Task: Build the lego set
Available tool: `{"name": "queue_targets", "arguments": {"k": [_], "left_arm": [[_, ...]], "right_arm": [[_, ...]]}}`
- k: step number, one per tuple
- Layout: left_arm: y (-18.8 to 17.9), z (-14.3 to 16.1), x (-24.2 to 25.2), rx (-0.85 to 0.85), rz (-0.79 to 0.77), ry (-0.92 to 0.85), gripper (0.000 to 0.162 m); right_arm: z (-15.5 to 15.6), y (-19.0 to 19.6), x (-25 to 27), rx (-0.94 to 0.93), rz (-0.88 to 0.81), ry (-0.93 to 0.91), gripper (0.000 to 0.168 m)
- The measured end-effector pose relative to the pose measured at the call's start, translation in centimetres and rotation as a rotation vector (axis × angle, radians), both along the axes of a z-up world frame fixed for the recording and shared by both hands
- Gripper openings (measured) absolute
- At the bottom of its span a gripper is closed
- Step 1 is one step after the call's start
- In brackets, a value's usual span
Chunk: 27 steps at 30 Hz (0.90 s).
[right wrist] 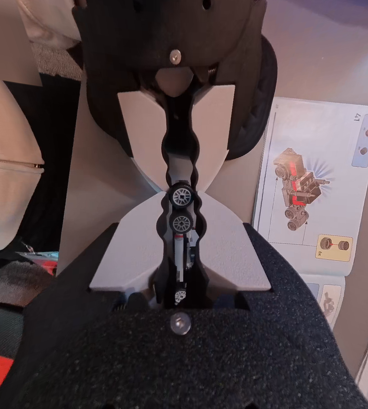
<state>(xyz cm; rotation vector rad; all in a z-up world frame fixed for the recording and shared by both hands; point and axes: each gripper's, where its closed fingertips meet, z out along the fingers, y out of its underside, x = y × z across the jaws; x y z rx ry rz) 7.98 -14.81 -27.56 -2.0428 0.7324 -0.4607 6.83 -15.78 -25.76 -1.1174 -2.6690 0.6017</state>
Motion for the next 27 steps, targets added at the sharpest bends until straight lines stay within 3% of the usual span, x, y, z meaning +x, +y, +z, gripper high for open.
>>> {"name": "queue_targets", "arguments": {"k": [5, 8, 14, 23, 27], "left_arm": [[0.0, 0.7, -0.1, 0.031, 0.003, -0.037, 0.019], [0.1, 0.3, 0.0, 0.016, 0.005, -0.012, 0.020], [0.1, 0.2, -0.1, 0.027, 0.014, 0.011, 0.020], [0.2, 0.2, -0.1, 0.086, 0.028, 0.087, 0.020], [0.2, 0.3, -0.2, 0.109, 0.033, 0.109, 0.020]], "right_arm": [[2.1, 0.1, 0.4, -0.181, -0.098, 0.200, 0.031], [3.2, 0.2, 0.6, -0.336, -0.166, 0.326, 0.012], [1.5, 0.1, 0.2, -0.378, -0.226, 0.359, 0.014], [1.4, 0.1, 0.7, -0.305, -0.188, 0.406, 0.014], [2.3, 2.6, 2.7, -0.331, -0.225, 0.470, 0.052]]}}
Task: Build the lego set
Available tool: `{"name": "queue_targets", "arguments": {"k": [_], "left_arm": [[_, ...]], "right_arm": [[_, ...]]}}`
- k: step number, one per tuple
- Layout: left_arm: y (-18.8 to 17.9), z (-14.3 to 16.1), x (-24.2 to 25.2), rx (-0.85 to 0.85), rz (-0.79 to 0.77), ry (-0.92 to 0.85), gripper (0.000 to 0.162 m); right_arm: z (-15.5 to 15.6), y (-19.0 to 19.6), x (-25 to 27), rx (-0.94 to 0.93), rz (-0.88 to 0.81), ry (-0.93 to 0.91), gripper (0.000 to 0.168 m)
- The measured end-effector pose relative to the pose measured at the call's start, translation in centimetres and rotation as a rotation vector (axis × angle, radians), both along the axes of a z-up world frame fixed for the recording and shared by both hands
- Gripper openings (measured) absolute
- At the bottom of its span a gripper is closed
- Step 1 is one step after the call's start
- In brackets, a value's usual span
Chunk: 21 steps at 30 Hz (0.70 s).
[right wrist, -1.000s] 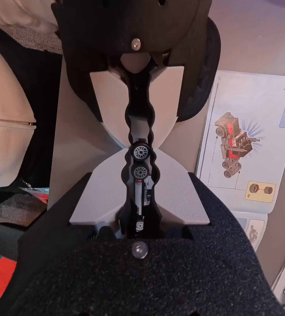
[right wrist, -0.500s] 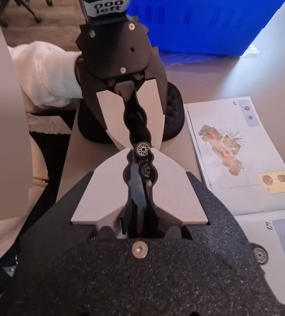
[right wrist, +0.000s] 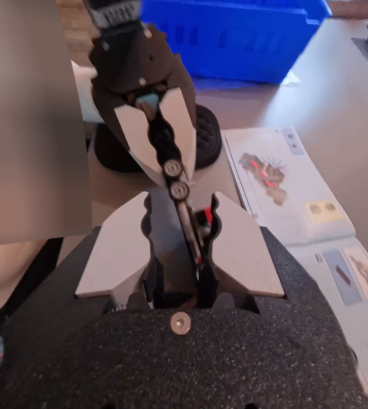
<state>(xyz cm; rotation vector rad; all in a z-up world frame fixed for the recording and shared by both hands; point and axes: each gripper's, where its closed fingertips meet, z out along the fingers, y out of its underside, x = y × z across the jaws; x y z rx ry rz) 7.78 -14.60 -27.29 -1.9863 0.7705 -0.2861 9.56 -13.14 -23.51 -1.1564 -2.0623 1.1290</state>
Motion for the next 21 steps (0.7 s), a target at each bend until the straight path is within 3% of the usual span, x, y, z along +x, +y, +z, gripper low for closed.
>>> {"name": "queue_targets", "arguments": {"k": [3, 7, 13, 16, 21], "left_arm": [[0.0, -0.3, 0.0, -0.002, 0.001, 0.035, 0.020], [0.0, -0.3, 0.0, 0.013, 0.000, 0.063, 0.020], [0.1, -0.4, 0.0, 0.043, 0.003, 0.121, 0.020], [0.1, -0.3, -0.1, 0.049, 0.009, 0.129, 0.020], [0.5, 0.6, -0.6, 0.087, 0.047, 0.087, 0.025]], "right_arm": [[-1.7, 2.6, 1.7, 0.124, -0.038, -0.047, 0.063], [-1.7, 3.5, 1.1, 0.183, -0.034, -0.026, 0.082], [-3.0, 2.3, -0.9, 0.416, 0.159, -0.150, 0.074], [-4.3, 2.7, -1.0, 0.519, 0.193, -0.223, 0.062], [-3.2, 3.5, -2.0, 0.649, 0.121, -0.066, 0.062]]}}
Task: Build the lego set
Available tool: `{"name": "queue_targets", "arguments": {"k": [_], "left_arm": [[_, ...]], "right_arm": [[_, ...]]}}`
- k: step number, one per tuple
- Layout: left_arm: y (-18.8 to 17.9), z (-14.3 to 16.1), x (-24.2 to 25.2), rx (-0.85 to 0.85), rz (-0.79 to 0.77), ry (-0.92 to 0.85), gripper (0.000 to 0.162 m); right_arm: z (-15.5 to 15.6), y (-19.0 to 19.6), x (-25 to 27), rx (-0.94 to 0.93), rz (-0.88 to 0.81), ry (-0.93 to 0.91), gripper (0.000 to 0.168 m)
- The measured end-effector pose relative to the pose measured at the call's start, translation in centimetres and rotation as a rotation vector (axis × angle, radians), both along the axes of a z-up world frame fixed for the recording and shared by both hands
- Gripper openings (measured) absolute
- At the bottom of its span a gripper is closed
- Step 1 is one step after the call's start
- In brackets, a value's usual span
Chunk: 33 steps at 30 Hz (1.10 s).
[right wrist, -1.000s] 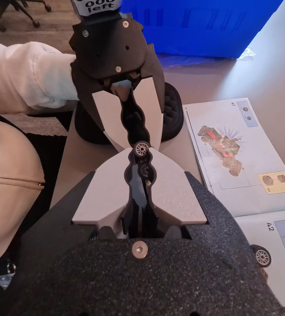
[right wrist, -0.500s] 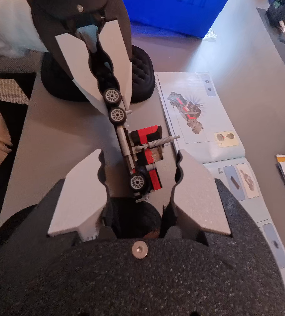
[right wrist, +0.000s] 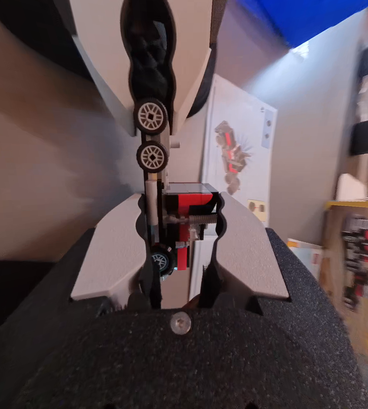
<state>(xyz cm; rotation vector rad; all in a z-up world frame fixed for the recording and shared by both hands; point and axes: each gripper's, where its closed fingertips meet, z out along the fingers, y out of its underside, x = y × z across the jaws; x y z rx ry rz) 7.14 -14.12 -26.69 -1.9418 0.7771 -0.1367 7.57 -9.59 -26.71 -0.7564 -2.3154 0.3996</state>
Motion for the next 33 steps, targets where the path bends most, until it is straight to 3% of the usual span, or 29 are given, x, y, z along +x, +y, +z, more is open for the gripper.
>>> {"name": "queue_targets", "arguments": {"k": [2, 4, 7, 9, 14, 16, 21, 22, 26, 33], "left_arm": [[0.1, 0.7, -0.3, -0.006, 0.007, -0.089, 0.040], [0.4, 1.5, -1.0, -0.026, 0.039, -0.201, 0.065], [1.1, 1.4, -1.9, -0.150, 0.096, -0.365, 0.093], [1.3, 1.3, -1.6, -0.241, 0.069, -0.464, 0.093], [2.2, 3.7, -1.0, -0.179, 0.033, -0.631, 0.062], [2.5, 3.3, -1.3, -0.176, 0.076, -0.610, 0.047], [3.9, 3.0, -3.4, -0.079, 0.188, -0.416, 0.043], [4.5, 3.0, -4.5, -0.051, 0.235, -0.355, 0.034], [7.2, 1.6, -8.0, -0.066, 0.384, -0.201, 0.033], [8.7, -1.8, -7.7, -0.312, 0.313, -0.225, 0.040]], "right_arm": [[0.6, 0.8, -0.8, 0.108, -0.024, 0.120, 0.062], [1.4, 1.4, -1.6, 0.215, -0.046, 0.252, 0.062], [2.9, 1.6, -2.4, 0.348, -0.056, 0.431, 0.062], [3.9, 1.9, -2.8, 0.404, -0.075, 0.518, 0.062], [4.4, 2.0, -3.7, 0.502, -0.075, 0.574, 0.062], [4.5, 1.8, -4.0, 0.531, -0.059, 0.586, 0.062], [5.6, 2.6, -6.5, 0.725, 0.077, 0.661, 0.062], [5.4, 3.2, -7.4, 0.739, 0.101, 0.656, 0.062], [3.5, 6.1, -10.7, 0.701, 0.101, 0.588, 0.062], [-0.2, 7.9, -11.2, 0.729, 0.211, 0.468, 0.066]]}}
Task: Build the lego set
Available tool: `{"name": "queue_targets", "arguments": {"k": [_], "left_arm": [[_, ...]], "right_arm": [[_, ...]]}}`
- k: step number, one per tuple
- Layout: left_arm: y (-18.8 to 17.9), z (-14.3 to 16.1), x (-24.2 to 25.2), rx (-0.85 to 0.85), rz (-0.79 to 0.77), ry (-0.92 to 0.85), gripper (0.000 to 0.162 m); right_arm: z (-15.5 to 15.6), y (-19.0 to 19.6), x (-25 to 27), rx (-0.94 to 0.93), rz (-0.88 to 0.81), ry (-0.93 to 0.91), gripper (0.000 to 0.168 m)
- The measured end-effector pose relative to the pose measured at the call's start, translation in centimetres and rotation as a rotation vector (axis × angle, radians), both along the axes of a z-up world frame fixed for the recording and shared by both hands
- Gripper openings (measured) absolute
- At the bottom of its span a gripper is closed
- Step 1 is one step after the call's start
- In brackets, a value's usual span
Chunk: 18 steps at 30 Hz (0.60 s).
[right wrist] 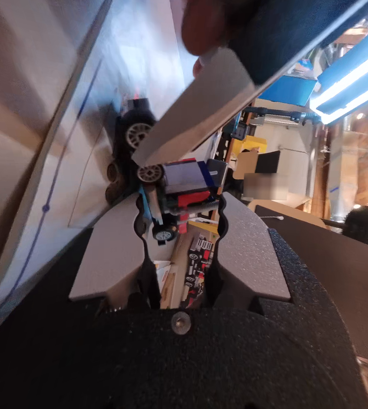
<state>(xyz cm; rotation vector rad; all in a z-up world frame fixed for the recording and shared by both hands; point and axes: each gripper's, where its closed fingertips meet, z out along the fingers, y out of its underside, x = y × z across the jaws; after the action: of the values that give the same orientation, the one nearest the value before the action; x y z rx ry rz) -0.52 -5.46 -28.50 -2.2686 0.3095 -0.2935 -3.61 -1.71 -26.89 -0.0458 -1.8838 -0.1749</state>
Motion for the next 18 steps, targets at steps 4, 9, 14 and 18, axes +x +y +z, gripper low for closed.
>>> {"name": "queue_targets", "arguments": {"k": [4, 9, 14, 18], "left_arm": [[-0.2, -0.1, 1.0, -0.007, -0.070, -0.003, 0.043], [-0.3, 3.2, 0.6, 0.163, -0.063, -0.132, 0.062], [0.8, 3.0, -1.7, 0.101, -0.050, -0.225, 0.085], [1.5, 1.8, -0.8, 0.046, -0.114, -0.299, 0.080]], "right_arm": [[0.6, 1.5, 2.6, -0.194, -0.073, -0.117, 0.089], [2.8, 1.7, 6.2, -0.872, -0.328, -0.101, 0.067], [0.8, -2.7, 5.3, -1.581, -0.517, -0.200, 0.052], [-0.8, -0.8, 3.8, -1.538, -0.620, -0.141, 0.039]]}}
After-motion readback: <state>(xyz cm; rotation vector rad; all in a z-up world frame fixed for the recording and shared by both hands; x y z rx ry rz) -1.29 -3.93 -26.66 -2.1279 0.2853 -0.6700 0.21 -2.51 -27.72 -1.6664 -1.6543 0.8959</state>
